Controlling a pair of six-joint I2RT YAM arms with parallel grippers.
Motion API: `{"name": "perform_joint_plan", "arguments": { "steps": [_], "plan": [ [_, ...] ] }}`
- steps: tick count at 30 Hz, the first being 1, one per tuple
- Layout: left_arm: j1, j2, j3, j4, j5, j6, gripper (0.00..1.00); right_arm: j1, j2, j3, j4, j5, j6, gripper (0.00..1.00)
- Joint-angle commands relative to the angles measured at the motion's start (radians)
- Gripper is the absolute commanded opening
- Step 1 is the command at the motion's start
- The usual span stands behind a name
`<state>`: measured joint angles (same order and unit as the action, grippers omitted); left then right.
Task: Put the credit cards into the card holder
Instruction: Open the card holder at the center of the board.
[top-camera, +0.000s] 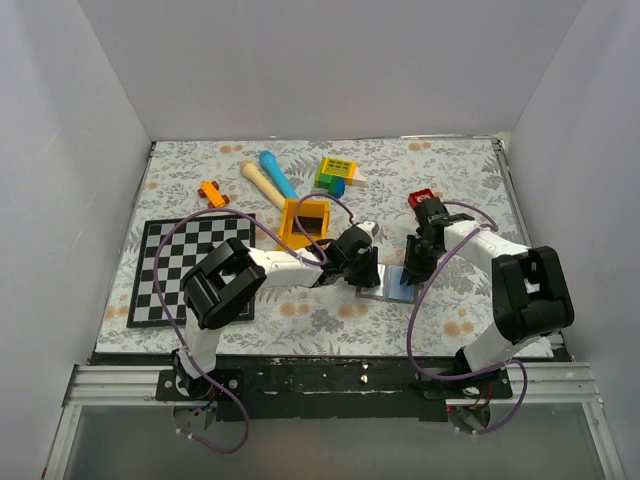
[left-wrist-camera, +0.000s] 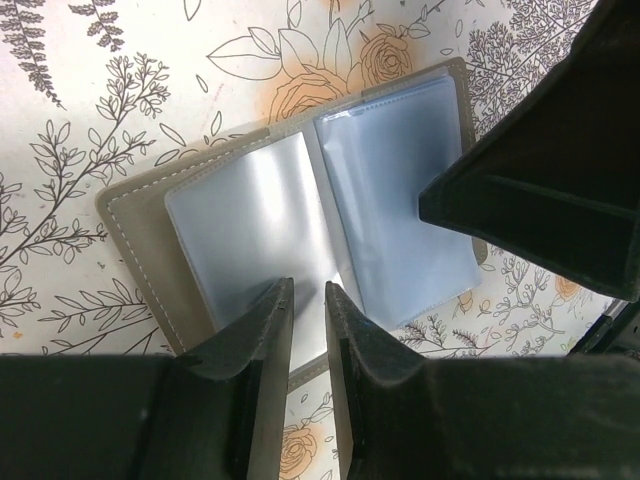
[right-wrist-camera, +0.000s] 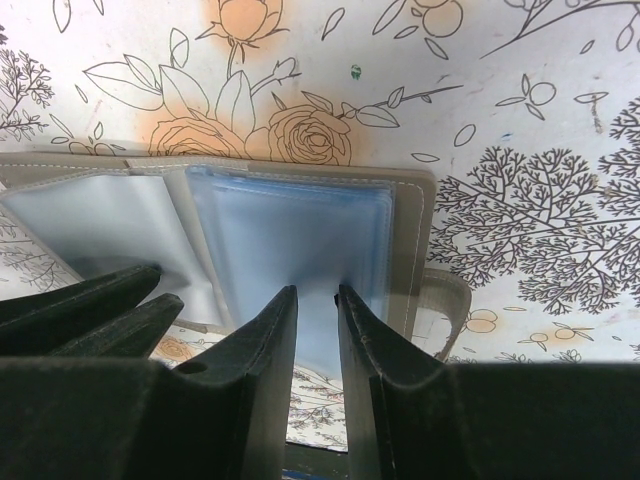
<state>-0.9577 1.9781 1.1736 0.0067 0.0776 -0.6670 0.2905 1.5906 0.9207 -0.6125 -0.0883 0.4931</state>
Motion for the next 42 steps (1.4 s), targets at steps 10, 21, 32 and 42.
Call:
{"name": "perform_joint_plan", "arguments": {
  "steps": [10,21,32,42],
  "plan": [
    [0.007,-0.016,-0.061,-0.013,-0.016,0.007,0.10,0.058,0.057,0.069,-0.056,0.039,-0.018,0.32],
    [0.007,-0.021,-0.071,-0.013,-0.015,0.006,0.09,0.119,0.074,0.098,-0.024,0.000,-0.010,0.33],
    [0.007,-0.027,-0.077,-0.014,-0.016,0.006,0.08,0.122,0.097,0.084,0.066,-0.108,-0.001,0.33],
    [0.007,-0.070,-0.101,-0.013,-0.024,0.009,0.08,0.122,0.144,0.112,0.096,-0.126,0.015,0.33]
  ]
}}
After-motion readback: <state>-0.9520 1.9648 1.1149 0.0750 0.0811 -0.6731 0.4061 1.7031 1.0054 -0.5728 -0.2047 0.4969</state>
